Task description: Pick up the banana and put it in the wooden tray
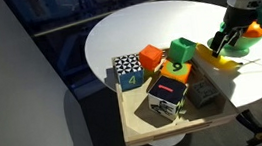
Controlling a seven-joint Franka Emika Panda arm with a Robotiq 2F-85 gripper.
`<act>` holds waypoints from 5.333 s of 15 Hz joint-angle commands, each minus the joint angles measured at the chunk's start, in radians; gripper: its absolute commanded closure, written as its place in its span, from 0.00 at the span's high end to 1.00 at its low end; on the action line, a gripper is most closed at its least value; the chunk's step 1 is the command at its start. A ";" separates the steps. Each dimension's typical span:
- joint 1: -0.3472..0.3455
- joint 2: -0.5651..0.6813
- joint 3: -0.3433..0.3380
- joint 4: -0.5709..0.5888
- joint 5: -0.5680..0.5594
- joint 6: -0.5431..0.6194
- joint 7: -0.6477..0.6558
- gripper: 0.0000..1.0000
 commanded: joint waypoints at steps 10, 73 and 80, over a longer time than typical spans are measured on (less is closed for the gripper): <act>0.001 0.047 -0.004 0.019 -0.003 0.006 -0.008 0.74; 0.088 -0.163 0.170 0.074 0.241 -0.135 -0.244 0.17; 0.095 -0.096 0.176 0.120 0.220 -0.132 -0.214 0.17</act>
